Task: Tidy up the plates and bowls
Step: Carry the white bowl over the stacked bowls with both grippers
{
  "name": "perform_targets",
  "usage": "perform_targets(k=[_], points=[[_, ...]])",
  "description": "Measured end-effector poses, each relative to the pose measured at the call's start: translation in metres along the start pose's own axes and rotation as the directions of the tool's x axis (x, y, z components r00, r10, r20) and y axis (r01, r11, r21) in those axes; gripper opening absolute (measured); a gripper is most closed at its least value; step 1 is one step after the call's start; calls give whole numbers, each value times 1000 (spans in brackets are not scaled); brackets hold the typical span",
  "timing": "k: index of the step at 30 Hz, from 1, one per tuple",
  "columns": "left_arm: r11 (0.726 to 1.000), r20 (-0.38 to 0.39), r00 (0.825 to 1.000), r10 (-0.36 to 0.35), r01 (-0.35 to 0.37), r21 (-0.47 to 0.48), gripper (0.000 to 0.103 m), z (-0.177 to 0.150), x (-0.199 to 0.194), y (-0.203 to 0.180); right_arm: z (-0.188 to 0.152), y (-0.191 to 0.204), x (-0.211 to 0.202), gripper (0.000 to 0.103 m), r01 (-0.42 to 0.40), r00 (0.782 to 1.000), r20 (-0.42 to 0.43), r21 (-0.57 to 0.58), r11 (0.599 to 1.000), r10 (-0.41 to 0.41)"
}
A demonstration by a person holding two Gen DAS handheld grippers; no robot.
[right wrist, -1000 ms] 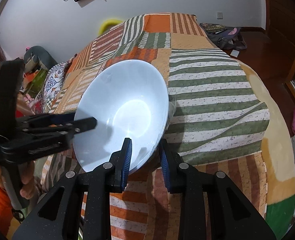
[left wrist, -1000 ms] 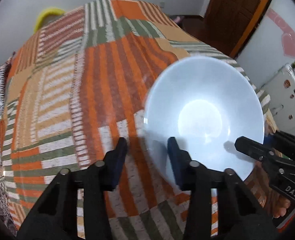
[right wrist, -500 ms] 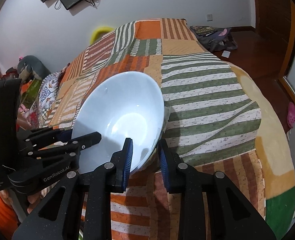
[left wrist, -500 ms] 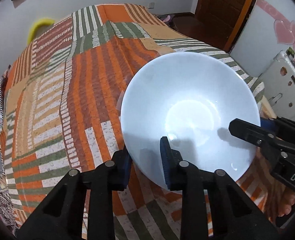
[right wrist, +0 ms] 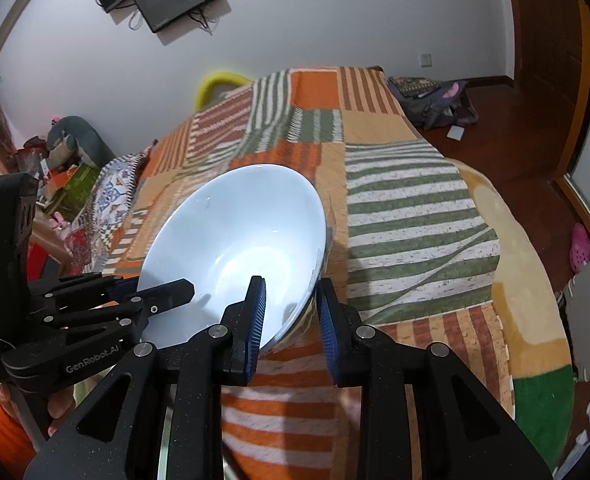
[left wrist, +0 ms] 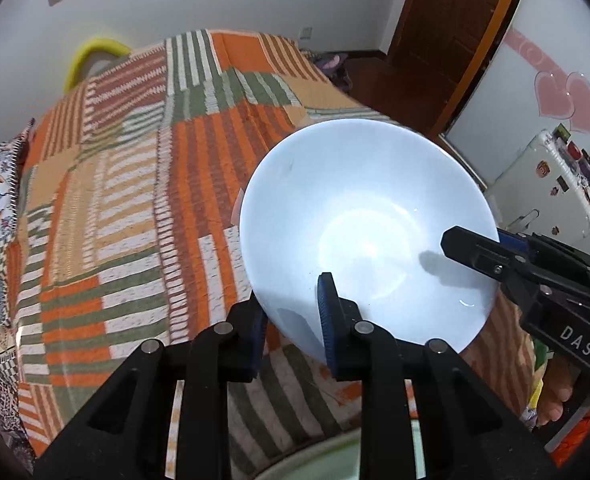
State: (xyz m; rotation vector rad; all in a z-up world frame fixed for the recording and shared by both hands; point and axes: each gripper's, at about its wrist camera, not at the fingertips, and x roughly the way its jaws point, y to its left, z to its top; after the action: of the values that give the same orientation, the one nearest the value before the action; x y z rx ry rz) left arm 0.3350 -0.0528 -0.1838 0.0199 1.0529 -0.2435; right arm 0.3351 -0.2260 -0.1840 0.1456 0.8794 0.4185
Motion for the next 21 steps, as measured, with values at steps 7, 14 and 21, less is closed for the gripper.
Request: perform_targets(k=[7, 14, 21], points=[[1000, 72, 997, 14, -14, -7, 24, -18, -53, 1, -6, 24, -24, 24, -24, 999, 34, -26, 999, 25], [999, 126, 992, 32, -29, -18, 24, -41, -97, 7, -13, 47, -43, 24, -44, 997, 63, -51, 998, 47], [998, 161, 986, 46, -41, -39, 24, -67, -132, 15, -23, 68, -52, 24, -64, 995, 73, -76, 995, 70]])
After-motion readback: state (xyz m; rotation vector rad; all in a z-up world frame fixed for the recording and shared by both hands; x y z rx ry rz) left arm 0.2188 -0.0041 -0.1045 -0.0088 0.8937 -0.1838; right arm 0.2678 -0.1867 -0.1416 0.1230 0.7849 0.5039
